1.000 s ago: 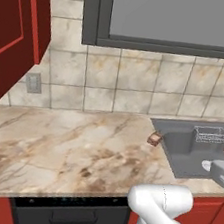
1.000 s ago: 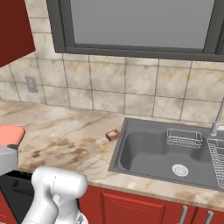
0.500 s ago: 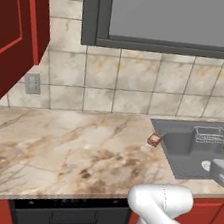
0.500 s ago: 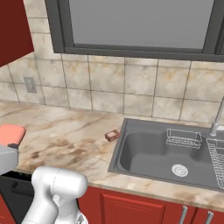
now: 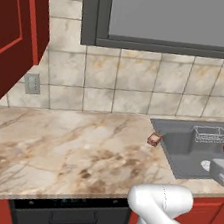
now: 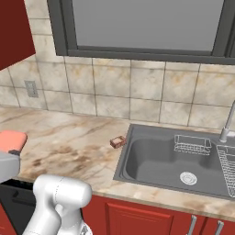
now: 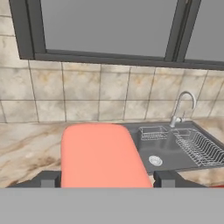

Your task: Locate and retrieve the bar soap and bar soap from the cabinet. Place them next to the sink.

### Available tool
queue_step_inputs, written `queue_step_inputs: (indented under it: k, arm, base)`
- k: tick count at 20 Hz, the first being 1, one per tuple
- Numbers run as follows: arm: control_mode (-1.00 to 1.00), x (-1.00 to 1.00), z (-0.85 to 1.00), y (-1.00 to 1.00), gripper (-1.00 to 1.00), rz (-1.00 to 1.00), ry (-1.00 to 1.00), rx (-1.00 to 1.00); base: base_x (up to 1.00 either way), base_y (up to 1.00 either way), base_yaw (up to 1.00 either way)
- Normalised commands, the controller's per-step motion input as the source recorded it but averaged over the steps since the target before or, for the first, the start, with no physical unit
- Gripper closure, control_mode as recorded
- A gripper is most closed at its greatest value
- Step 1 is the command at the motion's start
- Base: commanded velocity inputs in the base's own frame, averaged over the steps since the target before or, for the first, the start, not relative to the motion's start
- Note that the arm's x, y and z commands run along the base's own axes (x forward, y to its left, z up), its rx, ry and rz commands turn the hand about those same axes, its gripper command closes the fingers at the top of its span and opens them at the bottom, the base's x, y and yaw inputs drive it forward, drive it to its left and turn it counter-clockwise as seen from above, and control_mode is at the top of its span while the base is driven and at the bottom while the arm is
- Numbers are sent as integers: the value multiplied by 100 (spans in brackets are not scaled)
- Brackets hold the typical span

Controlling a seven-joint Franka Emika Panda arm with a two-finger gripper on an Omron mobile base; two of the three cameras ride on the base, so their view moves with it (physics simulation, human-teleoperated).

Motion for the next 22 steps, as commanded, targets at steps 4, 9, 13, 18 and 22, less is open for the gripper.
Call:
queue_step_inputs:
  k: [4, 9, 13, 18, 22]
  arm:
    - [-100, 48, 0, -34, 100, 18, 0, 2]
    - [-100, 62, -13, -41, 100, 24, 4, 3]
    - [-100, 66, -30, -25, 100, 28, 8, -2]
    - [-100, 65, -46, -9, 100, 27, 9, -14]
    - [-100, 65, -57, -12, 100, 31, 4, -12]
  base:
    - [0, 0, 0]
    - [0, 0, 0]
    - [0, 0, 0]
    - [0, 0, 0]
    - [0, 0, 0]
